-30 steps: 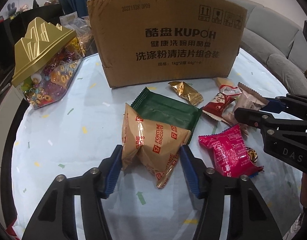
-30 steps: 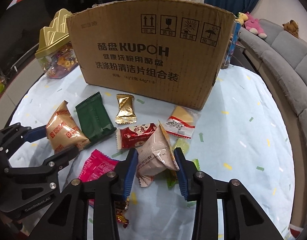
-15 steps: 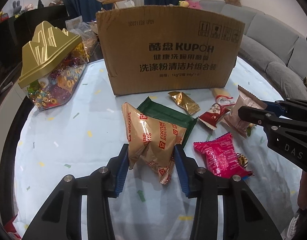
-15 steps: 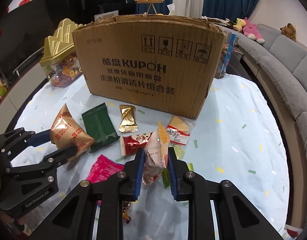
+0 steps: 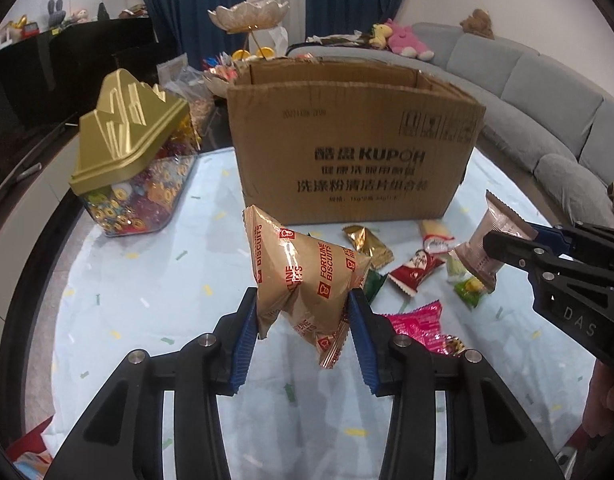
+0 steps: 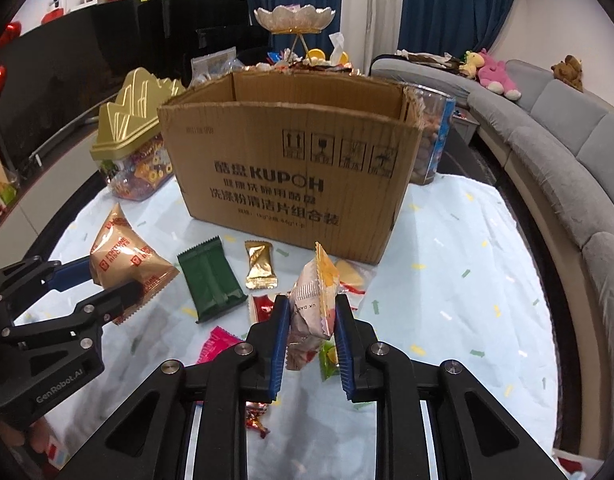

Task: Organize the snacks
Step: 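Close the left tool on the beige biscuit bag while the right tool grasps the pale snack, then carry both held snacks up and over the open cardboard box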

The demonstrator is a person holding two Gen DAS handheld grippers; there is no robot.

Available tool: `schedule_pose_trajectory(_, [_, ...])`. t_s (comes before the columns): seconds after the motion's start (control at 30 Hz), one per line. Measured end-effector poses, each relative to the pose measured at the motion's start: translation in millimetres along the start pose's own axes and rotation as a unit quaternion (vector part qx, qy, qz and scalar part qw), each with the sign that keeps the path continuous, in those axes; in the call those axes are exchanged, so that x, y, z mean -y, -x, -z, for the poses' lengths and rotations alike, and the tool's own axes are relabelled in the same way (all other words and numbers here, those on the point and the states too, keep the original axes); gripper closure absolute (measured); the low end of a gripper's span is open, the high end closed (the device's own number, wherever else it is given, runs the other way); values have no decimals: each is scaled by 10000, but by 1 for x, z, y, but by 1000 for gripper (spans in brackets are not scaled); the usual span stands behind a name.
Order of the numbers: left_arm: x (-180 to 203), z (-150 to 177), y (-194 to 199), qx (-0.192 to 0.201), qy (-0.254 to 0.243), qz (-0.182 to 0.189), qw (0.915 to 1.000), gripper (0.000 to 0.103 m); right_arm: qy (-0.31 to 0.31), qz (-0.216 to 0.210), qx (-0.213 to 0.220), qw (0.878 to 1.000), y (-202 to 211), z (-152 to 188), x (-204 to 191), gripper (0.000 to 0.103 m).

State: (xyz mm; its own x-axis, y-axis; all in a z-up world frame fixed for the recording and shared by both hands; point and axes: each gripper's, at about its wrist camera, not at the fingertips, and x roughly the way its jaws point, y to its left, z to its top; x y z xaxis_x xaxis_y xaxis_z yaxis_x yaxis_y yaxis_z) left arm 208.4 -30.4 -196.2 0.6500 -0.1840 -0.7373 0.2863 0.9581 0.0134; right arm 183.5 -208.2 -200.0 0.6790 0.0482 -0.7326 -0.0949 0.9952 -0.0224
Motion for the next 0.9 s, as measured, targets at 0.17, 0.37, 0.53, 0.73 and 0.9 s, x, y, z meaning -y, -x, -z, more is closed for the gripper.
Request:
schedule_pose_trajectory(0.17, [-2,-11,15,106,114,-56,9999,60,-41,28,157,9999,19,-10,2,80])
schedule_pose_trajectory(0.37, [-3,-31,30,207,272,-120,9993,60,-94,72,358,9993,40,-26,4,80])
schedule_pose_trajectory(0.53, [0,-53,39,332,398,-179,9985,60,-171,115,541,9983,55,-42,7,80])
schedule_pose_trajectory(0.73, [1,-80,46,445,450,-217,9978,60,-273,173,711,9969,66,-61,12,80])
schedule_pose_trajectory(0.9, [1,-97,48,521,438,-217,9974,60,-307,227,840,9957,70,-78,15,80])
